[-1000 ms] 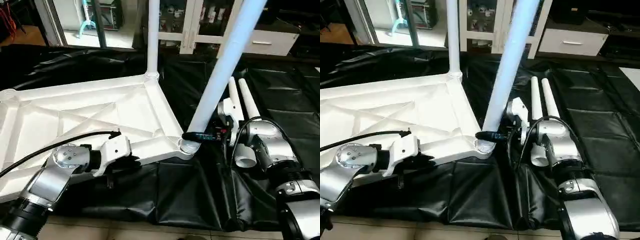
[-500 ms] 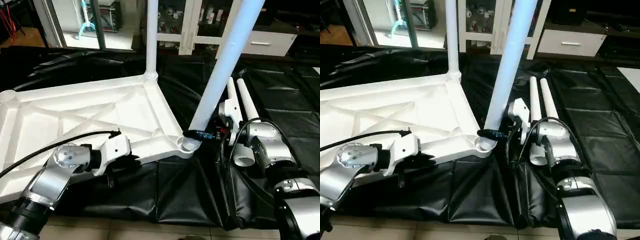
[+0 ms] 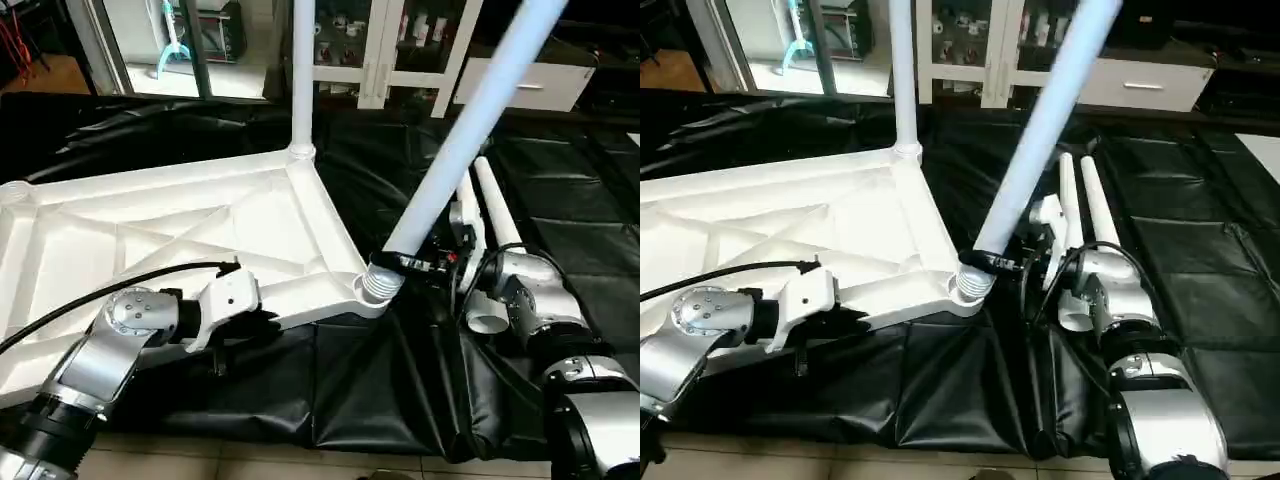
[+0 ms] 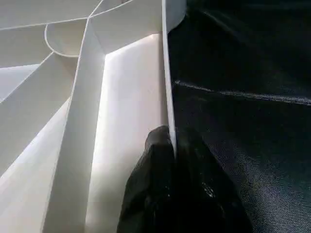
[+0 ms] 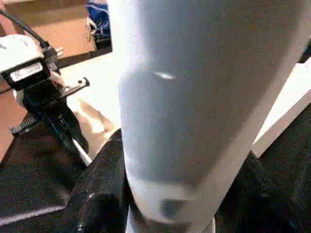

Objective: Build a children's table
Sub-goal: Insert table leg to table base

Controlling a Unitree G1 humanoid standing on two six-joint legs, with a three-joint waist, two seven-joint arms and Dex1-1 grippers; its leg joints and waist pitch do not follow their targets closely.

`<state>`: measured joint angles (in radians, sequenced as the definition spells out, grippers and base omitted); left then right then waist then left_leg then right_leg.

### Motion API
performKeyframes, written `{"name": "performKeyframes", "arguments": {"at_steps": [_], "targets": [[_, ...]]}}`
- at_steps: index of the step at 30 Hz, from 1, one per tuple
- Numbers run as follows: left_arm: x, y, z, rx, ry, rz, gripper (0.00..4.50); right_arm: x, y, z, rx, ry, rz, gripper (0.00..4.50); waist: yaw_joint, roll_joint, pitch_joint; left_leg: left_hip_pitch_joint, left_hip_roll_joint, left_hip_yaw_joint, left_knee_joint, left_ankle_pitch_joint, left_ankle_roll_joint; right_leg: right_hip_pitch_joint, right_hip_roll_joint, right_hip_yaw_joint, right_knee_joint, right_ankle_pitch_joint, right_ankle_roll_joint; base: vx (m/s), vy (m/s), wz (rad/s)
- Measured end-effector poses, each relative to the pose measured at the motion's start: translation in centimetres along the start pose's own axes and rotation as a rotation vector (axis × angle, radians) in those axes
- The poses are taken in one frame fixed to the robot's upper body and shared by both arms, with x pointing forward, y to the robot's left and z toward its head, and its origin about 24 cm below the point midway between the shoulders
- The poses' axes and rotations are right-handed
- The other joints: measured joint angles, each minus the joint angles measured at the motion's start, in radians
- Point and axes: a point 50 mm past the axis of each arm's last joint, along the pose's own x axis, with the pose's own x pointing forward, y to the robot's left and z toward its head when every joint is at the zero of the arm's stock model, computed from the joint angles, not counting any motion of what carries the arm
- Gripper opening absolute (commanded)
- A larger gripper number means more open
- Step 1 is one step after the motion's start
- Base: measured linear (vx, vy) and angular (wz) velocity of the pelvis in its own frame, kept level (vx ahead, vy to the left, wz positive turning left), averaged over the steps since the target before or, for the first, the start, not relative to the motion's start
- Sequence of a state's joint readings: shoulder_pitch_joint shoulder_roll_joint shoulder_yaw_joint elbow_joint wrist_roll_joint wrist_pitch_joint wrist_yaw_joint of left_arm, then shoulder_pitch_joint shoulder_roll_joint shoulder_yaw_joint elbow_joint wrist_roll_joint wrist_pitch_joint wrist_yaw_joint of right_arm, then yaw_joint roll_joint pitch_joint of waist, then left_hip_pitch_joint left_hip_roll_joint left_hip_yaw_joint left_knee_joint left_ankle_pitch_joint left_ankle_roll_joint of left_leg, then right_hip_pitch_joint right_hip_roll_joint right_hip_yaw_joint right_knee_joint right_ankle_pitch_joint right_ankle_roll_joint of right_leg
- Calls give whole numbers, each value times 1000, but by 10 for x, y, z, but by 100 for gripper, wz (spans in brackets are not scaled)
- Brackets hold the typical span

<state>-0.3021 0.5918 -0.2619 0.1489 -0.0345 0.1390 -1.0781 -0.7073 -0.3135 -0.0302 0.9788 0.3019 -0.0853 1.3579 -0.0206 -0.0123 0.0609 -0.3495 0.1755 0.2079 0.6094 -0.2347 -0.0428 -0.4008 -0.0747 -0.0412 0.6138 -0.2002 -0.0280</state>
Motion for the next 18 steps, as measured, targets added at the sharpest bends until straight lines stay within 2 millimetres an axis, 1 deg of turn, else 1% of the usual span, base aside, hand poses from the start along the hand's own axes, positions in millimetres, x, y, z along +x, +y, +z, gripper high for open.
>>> {"name": "performKeyframes", "arguments": {"at_steps": [15,16,18], "targets": [[-1,0,0,0,-4,-5,0,1,1,3,20,-9,11,187,1,1,1,0,0,0,-3,0,0,-2,0,-1,-1,0,0,0,0,0],[-1,0,0,0,-4,-5,0,3,3,4,16,-13,26,187,1,1,1,-1,0,0,-3,0,0,-2,0,-1,-1,0,0,0,0,0],[-1,0,0,0,-5,-3,0,15,11,-3,56,-35,88,187,1,2,1,-1,0,0,-3,0,0,-3,0,-1,0,0,0,0,0,0]]}}
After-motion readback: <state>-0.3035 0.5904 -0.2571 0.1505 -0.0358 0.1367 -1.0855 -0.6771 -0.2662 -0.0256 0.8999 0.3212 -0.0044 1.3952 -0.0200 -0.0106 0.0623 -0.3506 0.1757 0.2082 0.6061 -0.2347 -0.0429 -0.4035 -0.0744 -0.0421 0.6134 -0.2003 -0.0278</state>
